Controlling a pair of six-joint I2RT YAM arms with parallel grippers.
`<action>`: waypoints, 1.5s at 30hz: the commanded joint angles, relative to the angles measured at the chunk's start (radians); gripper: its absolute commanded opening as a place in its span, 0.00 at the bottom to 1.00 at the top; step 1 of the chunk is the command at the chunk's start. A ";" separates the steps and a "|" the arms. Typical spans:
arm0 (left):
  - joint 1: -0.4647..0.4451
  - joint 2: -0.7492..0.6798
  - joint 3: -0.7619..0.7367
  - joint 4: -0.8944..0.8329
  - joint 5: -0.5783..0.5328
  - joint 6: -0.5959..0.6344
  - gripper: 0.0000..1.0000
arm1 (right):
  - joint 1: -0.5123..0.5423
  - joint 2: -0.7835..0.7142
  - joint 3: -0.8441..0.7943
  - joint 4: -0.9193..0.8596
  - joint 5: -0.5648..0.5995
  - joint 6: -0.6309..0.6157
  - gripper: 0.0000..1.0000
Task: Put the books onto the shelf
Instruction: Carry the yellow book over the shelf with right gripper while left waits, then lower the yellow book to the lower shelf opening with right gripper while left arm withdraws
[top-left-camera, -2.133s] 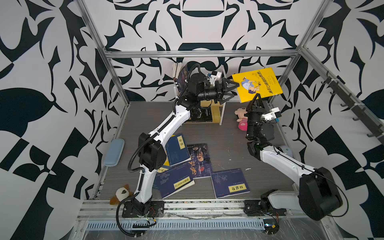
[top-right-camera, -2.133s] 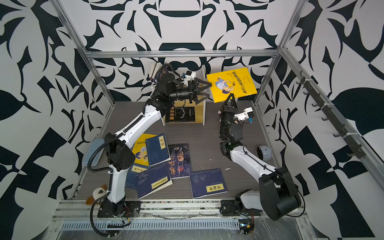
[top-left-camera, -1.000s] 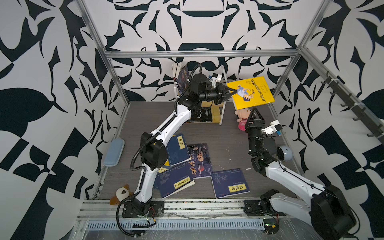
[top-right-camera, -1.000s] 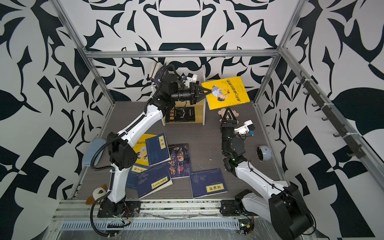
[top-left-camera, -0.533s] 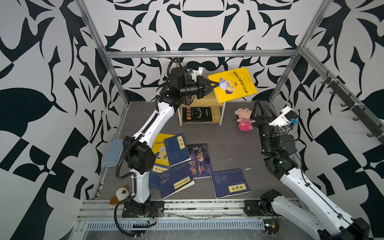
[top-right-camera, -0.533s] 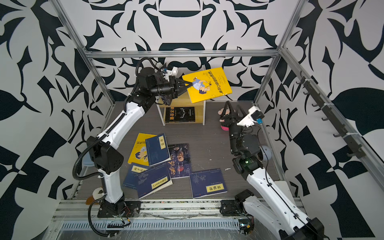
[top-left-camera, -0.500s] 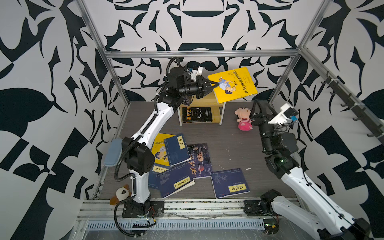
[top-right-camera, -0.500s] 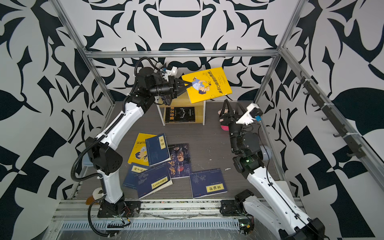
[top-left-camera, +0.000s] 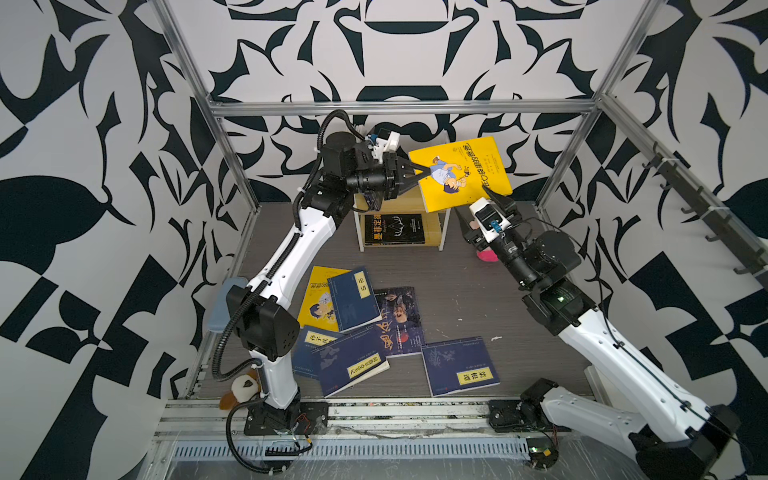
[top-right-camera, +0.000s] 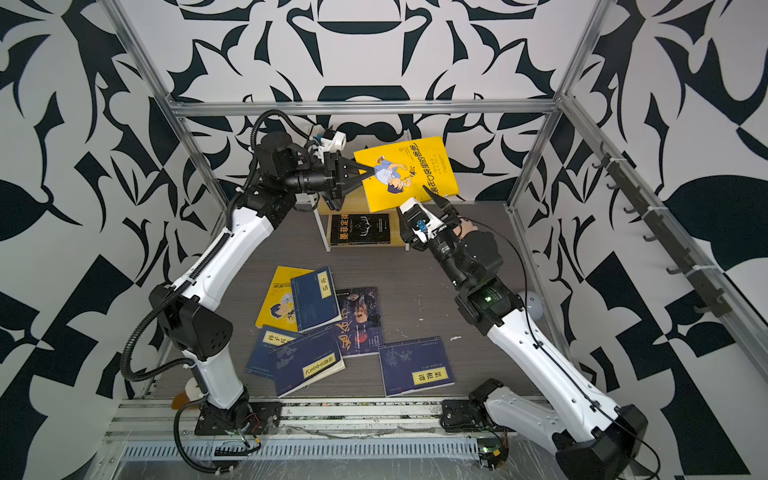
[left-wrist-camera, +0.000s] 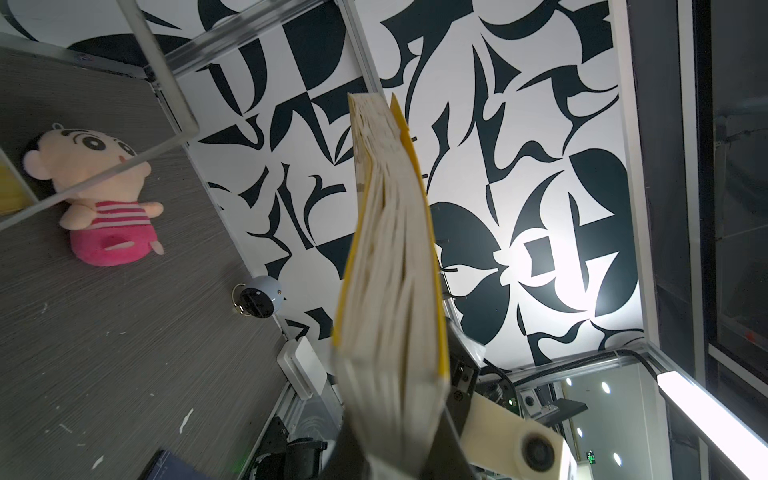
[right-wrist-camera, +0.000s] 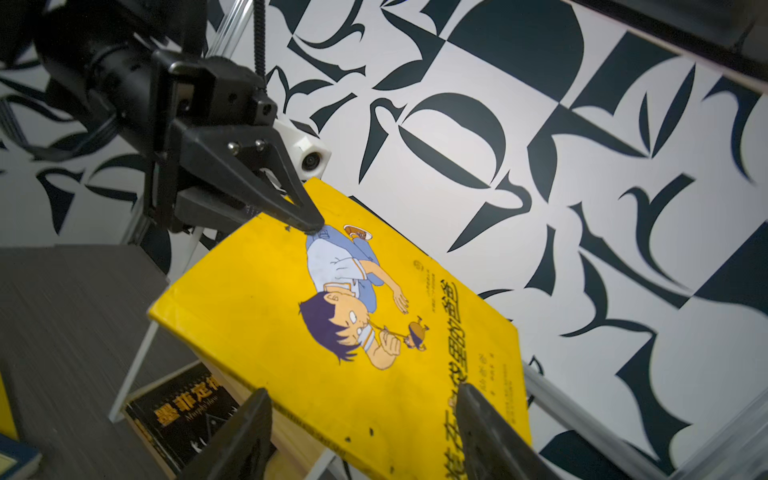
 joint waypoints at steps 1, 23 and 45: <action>0.007 -0.044 0.033 0.041 0.010 0.007 0.00 | 0.011 -0.026 0.071 -0.059 -0.015 -0.254 0.72; 0.007 -0.046 0.044 0.026 0.010 0.004 0.00 | 0.020 0.165 0.178 -0.036 0.165 -0.708 0.66; 0.205 -0.118 0.075 0.040 0.017 0.063 0.59 | 0.132 0.108 0.177 -0.273 0.237 -0.789 0.00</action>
